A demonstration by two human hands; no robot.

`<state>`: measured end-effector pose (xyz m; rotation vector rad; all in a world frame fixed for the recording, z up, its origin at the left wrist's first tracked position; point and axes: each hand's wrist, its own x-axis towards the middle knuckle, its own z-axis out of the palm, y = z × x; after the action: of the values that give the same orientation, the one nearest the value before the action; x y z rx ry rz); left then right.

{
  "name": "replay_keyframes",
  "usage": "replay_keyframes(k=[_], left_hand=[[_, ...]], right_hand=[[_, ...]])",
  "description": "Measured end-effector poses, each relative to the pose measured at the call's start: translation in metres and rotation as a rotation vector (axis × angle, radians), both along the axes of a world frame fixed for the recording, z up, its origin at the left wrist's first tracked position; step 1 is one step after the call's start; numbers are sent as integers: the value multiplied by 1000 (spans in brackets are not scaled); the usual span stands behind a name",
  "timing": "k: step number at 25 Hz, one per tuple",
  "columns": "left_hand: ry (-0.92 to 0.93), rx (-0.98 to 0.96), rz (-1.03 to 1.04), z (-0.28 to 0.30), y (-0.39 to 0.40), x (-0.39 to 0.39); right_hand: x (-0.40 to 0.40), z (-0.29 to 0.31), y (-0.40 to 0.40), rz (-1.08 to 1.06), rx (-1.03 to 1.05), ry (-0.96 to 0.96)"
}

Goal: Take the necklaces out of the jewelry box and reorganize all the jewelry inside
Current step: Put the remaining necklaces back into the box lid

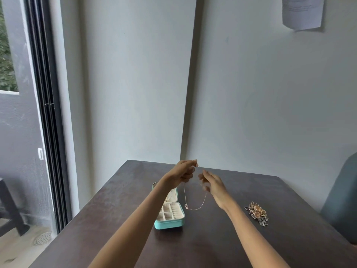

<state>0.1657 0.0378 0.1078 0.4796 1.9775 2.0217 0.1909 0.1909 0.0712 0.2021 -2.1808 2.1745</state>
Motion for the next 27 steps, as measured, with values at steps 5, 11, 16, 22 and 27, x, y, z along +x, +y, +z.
replay_keyframes(k=[5, 11, 16, 22, 27], left_hand=[[-32, -196, -168, 0, 1, 9], [-101, 211, -109, 2, 8, 6], [-104, 614, 91, -2, 21, -2], [-42, 128, 141, -29, 20, -1], [-68, -79, 21, -28, 24, 10]], right_hand=[[-3, 11, 6, -144, 68, 65], [-9, 8, 12, -187, -311, -43], [12, 1, 7, 96, 180, -140], [21, 30, -2, 110, 616, 15], [12, 45, 6, -20, 484, 57]])
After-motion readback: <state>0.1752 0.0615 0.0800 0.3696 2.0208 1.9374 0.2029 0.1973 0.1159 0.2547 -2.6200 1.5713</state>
